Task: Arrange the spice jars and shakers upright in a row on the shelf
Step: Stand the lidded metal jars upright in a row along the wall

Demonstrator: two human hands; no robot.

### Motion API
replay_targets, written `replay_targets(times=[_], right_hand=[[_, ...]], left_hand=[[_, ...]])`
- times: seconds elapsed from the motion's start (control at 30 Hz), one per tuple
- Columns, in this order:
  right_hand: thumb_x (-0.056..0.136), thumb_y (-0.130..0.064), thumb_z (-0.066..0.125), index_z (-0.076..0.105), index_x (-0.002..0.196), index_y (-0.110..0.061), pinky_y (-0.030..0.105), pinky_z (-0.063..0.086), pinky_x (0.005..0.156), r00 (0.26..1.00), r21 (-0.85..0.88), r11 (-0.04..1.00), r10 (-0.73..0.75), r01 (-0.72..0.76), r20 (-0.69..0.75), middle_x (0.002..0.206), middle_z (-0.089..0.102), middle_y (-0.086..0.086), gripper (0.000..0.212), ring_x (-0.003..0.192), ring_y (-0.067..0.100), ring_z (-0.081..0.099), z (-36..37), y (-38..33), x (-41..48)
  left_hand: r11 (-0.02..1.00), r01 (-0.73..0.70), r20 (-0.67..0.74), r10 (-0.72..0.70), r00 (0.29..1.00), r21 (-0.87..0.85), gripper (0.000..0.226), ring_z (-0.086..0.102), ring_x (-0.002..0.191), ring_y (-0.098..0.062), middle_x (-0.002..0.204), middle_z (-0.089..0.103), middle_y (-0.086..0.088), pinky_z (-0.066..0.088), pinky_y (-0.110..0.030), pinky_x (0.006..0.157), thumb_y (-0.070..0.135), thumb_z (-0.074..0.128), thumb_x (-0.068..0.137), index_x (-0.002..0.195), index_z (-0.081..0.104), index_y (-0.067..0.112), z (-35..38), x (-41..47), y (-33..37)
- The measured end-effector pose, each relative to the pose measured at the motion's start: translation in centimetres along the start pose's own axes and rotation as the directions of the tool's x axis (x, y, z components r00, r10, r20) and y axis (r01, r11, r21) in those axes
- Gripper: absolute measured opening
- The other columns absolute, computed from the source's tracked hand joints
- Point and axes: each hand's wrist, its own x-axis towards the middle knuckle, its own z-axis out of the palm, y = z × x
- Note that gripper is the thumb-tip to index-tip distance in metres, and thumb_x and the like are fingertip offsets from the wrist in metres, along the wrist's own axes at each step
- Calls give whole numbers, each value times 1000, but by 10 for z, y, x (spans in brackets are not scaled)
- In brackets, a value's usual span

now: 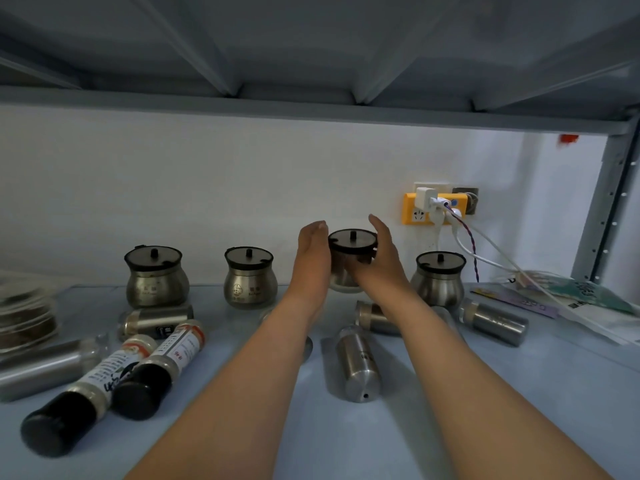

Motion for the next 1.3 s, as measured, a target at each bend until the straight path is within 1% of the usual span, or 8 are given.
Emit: replay_targets(times=[0.1,0.2,0.4,0.53,0.73,0.9,1.0,1.3], right_hand=[[62,-46,75,25,139,-44,44,46,101,992,6,998,-58,59,-112,133,49,2,92,123,21,50,3,-3,1],[69,-36,78,30,141,-36,43,40,106,980,13,996,-81,85,-184,135,46,1,87,126,20,46,-1,-3,0],[66,-33,82,36,135,-43,41,45,102,969,199,976,-40,91,-244,130,49,-7,83,119,15,52,-7,-1,-2],[64,-34,82,39,128,-49,40,50,96,978,334,939,-10,80,-208,126,55,-4,79,111,13,59,-12,-6,-4],[82,-16,69,42,131,-40,30,55,77,995,512,857,-13,60,-96,97,68,-5,61,92,16,67,-22,-14,-7],[77,-27,63,52,122,-39,32,55,71,1000,600,800,-11,20,-18,93,70,-7,48,82,12,68,-26,-16,-7],[70,-34,56,56,115,-41,40,52,83,999,680,733,-33,0,36,93,70,-6,45,92,17,65,-28,-15,-7],[73,-37,59,54,118,-31,43,50,87,998,754,655,12,-52,59,118,61,3,45,107,24,61,-30,-17,-3]], left_hand=[[999,-42,4,42,999,-17,31,48,108,-6,123,50,3,34,-6,68,30,31,101,129,43,26,2,-4,4],[997,-72,28,73,997,-21,27,50,97,3,124,54,-3,37,4,57,26,28,101,122,44,30,1,-7,3],[991,-104,46,108,993,-84,30,56,105,-4,117,64,-10,37,-11,73,23,32,100,123,48,34,-3,-16,5],[981,-136,58,145,988,-137,37,56,99,-3,118,58,-4,47,-9,70,13,48,94,129,49,28,-6,-20,9],[991,-50,168,70,983,-124,69,45,125,-13,133,48,4,38,-32,105,19,65,61,126,50,36,-18,-20,9],[998,20,409,5,913,-57,69,58,114,-18,121,61,-1,45,-34,101,23,70,66,131,47,27,-19,-22,9],[999,21,500,-41,865,45,84,57,118,-17,125,60,-1,47,-36,102,34,78,57,133,44,27,-18,-22,8],[994,-81,291,55,955,80,72,65,103,-13,111,68,0,54,-33,92,38,82,54,121,58,23,-7,-23,4]])
